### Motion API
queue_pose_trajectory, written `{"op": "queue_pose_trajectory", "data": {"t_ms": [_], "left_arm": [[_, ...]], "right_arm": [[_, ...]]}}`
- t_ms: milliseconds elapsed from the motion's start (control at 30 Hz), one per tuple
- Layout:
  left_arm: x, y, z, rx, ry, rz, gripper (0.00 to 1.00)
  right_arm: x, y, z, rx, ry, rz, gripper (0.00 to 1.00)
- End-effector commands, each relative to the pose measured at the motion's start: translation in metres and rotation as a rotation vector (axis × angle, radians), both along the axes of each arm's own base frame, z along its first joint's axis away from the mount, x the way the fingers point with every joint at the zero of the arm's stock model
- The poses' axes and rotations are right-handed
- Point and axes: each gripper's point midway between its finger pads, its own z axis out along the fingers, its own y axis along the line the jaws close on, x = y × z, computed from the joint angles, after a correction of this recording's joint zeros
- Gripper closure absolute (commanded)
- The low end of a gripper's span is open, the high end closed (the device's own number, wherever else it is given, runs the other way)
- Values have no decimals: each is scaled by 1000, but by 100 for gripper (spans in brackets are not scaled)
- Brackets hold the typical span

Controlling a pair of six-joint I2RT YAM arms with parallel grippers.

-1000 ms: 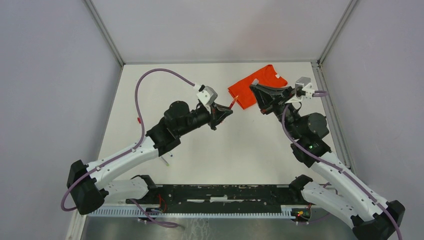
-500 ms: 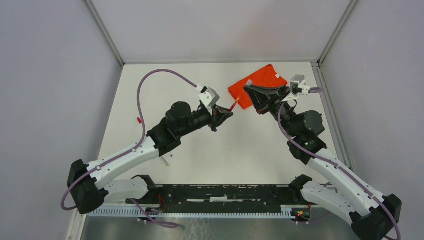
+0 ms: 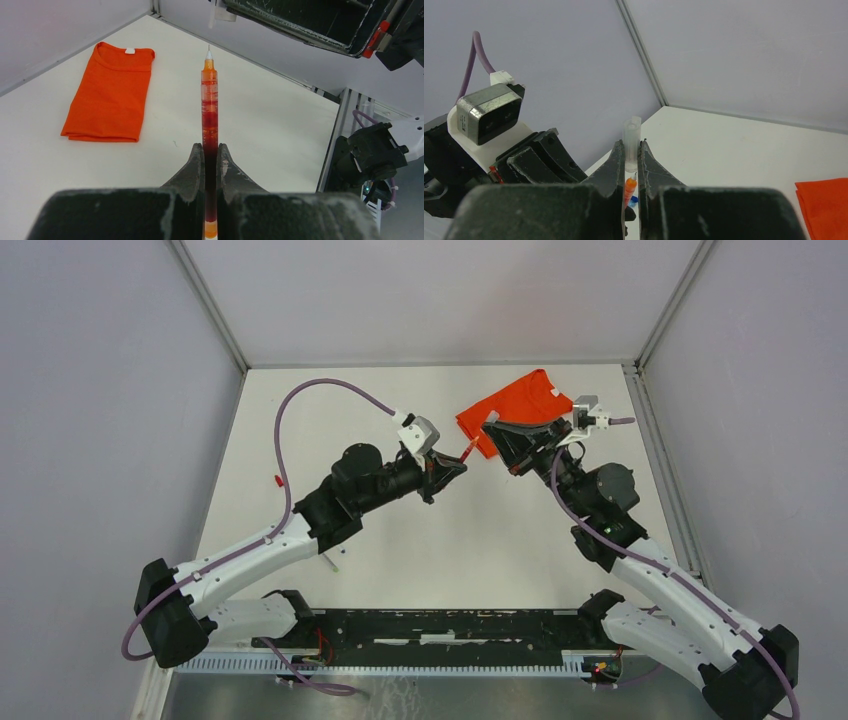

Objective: Insert the pens into the pen caps
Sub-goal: Insert the pen cap onto the pen.

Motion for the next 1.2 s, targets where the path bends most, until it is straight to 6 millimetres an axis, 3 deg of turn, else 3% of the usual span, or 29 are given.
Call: {"op": "queue_pose_trajectory", "data": {"t_ms": [0,1167], "left_arm": [[0,1,21,-31,-70,4,98],[0,0,21,-27,-70,-4,98]], "right_arm": [[0,-2,0,26,9,-2,100],[1,5,0,34,1,28,100]]}}
